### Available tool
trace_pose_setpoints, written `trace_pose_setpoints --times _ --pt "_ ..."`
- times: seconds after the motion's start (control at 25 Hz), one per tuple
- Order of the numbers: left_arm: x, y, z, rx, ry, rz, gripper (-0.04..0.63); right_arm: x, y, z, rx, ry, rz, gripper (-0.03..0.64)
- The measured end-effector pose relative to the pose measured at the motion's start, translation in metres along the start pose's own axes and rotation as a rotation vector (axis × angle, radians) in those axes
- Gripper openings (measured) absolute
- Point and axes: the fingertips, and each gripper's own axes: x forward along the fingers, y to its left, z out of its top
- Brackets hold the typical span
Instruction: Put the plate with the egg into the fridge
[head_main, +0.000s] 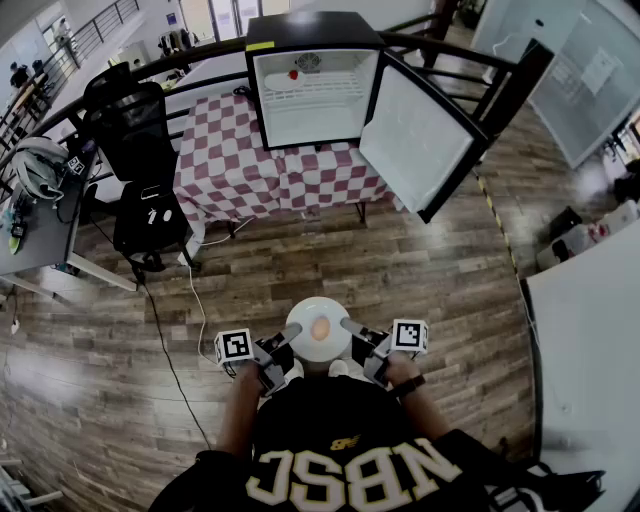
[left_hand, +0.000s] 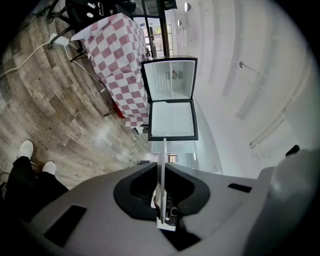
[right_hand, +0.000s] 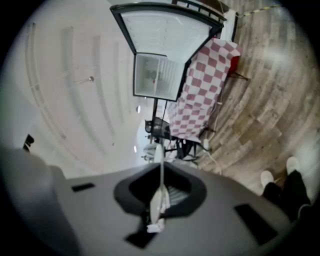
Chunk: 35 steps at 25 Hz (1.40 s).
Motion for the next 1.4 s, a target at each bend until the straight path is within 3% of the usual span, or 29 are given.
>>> trace_pose_setpoints --times 0.4,0.6,0.92,1.08,1.2,1.4 --pt "0.03 -0.018 -0.012 0.021 -0.003 0.002 0.044 -0.035 -0.001 0.016 -0.045 -0.048 -0.029 0.032" --pt "0.043 -0.023 -0.026 0.002 -0.036 0.008 0.044 -0.052 0.002 0.022 -0.056 -0.05 0.0 0.032" --pt "0.056 -0.031 -0.045 0.033 -0.069 0.036 0.044 -0.071 0.002 0.027 -0.037 -0.063 0.094 0.032" --pt "0.059 -0.029 -0.045 0.009 -0.079 0.054 0.044 -0.071 -0.012 0.031 -0.01 -0.078 0.068 0.032" --pt "0.067 -0.029 -0.04 -0.014 -0.077 0.017 0.046 -0.069 -0.013 0.042 0.008 -0.104 0.078 0.032" --pt "0.083 -0.035 -0.014 0.013 -0.058 -0.035 0.046 -0.054 -0.002 0.072 -0.042 -0.143 0.11 0.032"
